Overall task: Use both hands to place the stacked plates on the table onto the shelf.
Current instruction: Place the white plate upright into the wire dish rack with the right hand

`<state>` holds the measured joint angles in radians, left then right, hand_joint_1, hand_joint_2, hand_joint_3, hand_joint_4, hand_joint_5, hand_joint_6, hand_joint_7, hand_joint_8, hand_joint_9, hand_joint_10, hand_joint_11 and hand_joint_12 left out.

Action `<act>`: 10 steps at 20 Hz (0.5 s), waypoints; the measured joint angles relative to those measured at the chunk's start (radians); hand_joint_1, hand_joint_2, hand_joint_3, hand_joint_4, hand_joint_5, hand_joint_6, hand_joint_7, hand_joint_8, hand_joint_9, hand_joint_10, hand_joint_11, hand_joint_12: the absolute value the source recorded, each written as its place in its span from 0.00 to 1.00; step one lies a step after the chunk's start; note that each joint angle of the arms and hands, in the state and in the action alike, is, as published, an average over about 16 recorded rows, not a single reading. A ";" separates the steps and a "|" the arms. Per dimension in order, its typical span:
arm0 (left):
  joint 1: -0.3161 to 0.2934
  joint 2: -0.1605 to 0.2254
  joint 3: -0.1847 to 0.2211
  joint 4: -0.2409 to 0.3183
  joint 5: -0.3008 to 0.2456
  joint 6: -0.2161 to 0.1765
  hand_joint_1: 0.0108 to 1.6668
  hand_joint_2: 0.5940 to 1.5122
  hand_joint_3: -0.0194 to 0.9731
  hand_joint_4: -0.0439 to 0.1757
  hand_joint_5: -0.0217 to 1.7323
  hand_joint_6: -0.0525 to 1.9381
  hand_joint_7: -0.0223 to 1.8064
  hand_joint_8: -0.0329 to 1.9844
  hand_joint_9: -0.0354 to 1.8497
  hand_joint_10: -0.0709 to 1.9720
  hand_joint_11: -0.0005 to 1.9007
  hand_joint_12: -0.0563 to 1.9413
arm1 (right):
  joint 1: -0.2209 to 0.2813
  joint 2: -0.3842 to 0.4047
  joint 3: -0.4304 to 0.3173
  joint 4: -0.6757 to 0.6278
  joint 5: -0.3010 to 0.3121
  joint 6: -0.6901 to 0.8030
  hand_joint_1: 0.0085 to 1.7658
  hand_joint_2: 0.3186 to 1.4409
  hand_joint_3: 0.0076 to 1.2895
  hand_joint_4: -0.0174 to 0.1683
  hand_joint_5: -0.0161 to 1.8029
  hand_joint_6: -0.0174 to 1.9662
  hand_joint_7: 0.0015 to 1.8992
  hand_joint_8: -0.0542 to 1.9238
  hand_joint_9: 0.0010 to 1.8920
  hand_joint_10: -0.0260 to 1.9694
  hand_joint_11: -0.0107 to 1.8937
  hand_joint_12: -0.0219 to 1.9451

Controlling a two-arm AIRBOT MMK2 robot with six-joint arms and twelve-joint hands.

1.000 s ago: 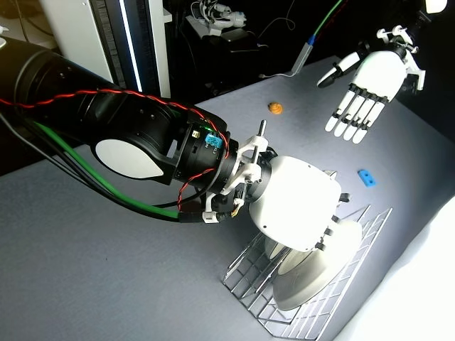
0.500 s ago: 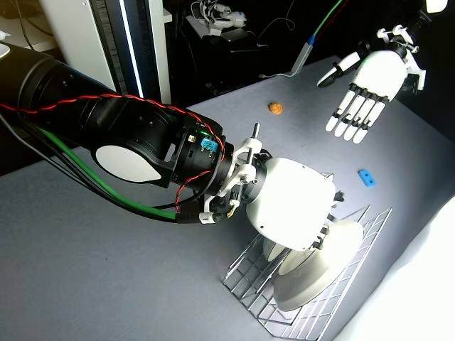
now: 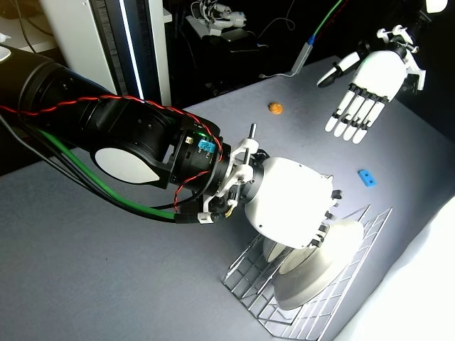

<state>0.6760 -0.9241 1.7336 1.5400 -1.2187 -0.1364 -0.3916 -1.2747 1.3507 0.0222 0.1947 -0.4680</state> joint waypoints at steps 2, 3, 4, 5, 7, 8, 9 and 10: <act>0.000 0.000 0.000 0.001 0.000 0.000 0.00 0.57 0.04 0.20 0.07 0.03 0.06 0.02 0.05 0.04 0.01 0.03 | 0.000 0.000 0.000 0.002 0.001 0.001 0.66 0.67 0.00 0.07 0.44 0.32 0.50 0.19 0.57 0.03 0.36 0.61; 0.000 0.000 0.000 0.001 0.000 0.000 0.00 0.57 0.04 0.20 0.07 0.03 0.06 0.02 0.05 0.04 0.01 0.03 | 0.000 0.000 0.000 0.003 0.000 0.001 0.66 0.67 0.00 0.07 0.44 0.29 0.49 0.17 0.55 0.02 0.35 0.61; 0.000 0.000 0.000 0.001 0.000 0.000 0.00 0.57 0.04 0.20 0.07 0.03 0.06 0.02 0.05 0.04 0.01 0.03 | 0.000 0.000 0.000 0.004 0.000 0.002 0.66 0.67 0.00 0.06 0.43 0.26 0.49 0.14 0.54 0.02 0.34 0.61; 0.000 0.000 0.000 0.002 0.000 0.000 0.00 0.57 0.04 0.20 0.07 0.03 0.06 0.02 0.05 0.04 0.01 0.03 | 0.001 0.000 0.000 0.005 -0.002 0.003 0.66 0.67 0.00 0.06 0.43 0.23 0.48 0.12 0.53 0.02 0.33 0.61; 0.000 0.000 0.000 0.002 0.000 0.000 0.00 0.57 0.04 0.20 0.07 0.03 0.07 0.02 0.05 0.04 0.01 0.03 | 0.002 0.001 -0.001 0.006 -0.006 0.006 0.65 0.67 0.00 0.06 0.42 0.16 0.47 0.07 0.52 0.02 0.31 0.62; 0.000 0.000 0.000 0.002 0.000 0.000 0.00 0.57 0.04 0.20 0.07 0.03 0.07 0.02 0.06 0.04 0.01 0.03 | 0.004 0.001 -0.001 0.007 -0.008 0.008 0.65 0.67 0.00 0.06 0.41 0.13 0.46 0.06 0.51 0.02 0.30 0.62; 0.000 0.000 0.000 0.003 0.000 0.000 0.00 0.57 0.04 0.20 0.08 0.03 0.07 0.02 0.06 0.04 0.01 0.03 | 0.005 0.002 -0.001 0.007 -0.011 0.009 0.65 0.67 0.00 0.06 0.41 0.10 0.46 0.05 0.50 0.02 0.29 0.62; 0.000 0.000 0.000 0.003 0.000 0.000 0.00 0.57 0.04 0.20 0.08 0.03 0.07 0.02 0.06 0.04 0.01 0.03 | 0.006 0.003 -0.001 0.007 -0.014 0.011 0.65 0.67 0.00 0.07 0.41 0.08 0.45 0.05 0.49 0.02 0.28 0.62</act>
<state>0.6760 -0.9241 1.7334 1.5431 -1.2190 -0.1363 -0.3853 -1.2722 1.3496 0.0297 0.1808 -0.4572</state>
